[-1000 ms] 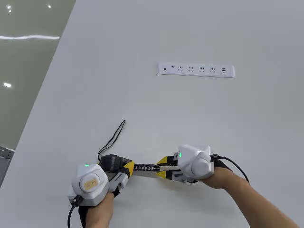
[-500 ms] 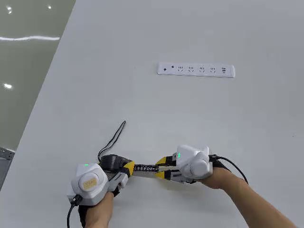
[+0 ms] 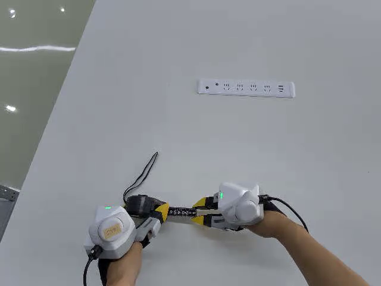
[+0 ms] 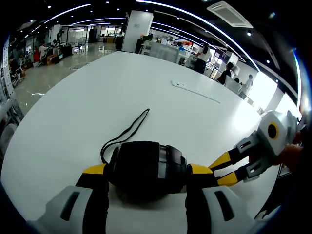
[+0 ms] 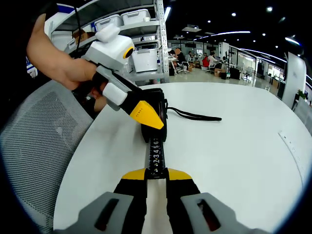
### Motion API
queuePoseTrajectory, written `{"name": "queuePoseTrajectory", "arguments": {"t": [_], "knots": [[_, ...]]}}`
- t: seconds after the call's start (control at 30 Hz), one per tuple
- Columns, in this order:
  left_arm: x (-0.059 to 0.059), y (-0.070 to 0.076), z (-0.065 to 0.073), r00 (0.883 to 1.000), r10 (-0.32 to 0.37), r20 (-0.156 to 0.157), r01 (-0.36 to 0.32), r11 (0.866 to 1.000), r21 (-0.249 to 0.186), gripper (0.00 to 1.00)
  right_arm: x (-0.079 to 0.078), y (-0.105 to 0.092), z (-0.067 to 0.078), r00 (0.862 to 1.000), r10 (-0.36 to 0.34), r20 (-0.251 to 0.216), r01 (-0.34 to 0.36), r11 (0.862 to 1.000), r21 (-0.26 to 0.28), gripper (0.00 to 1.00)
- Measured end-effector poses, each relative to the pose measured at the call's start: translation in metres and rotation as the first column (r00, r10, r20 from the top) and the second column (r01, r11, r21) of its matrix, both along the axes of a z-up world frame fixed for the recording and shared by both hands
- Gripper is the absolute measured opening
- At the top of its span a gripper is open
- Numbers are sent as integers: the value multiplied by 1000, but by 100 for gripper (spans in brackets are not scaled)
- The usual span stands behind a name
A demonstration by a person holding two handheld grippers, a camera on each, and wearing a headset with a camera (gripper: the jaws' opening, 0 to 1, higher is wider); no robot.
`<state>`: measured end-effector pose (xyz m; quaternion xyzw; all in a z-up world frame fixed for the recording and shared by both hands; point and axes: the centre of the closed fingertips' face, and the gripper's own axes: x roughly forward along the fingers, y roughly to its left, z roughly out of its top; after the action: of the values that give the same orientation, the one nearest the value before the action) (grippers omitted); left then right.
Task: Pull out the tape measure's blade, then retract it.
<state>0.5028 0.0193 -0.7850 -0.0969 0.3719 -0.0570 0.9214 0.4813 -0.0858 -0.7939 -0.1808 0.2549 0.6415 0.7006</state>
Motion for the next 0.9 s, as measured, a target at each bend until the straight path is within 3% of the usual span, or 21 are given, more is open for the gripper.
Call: {"name": "queuePoseTrajectory", "arguments": {"t": [0.9], "knots": [[0, 3, -1, 1000, 0, -7, 0, 1000, -15, 61, 2, 21, -2, 1000, 13, -2, -13, 1000, 6, 13]]}}
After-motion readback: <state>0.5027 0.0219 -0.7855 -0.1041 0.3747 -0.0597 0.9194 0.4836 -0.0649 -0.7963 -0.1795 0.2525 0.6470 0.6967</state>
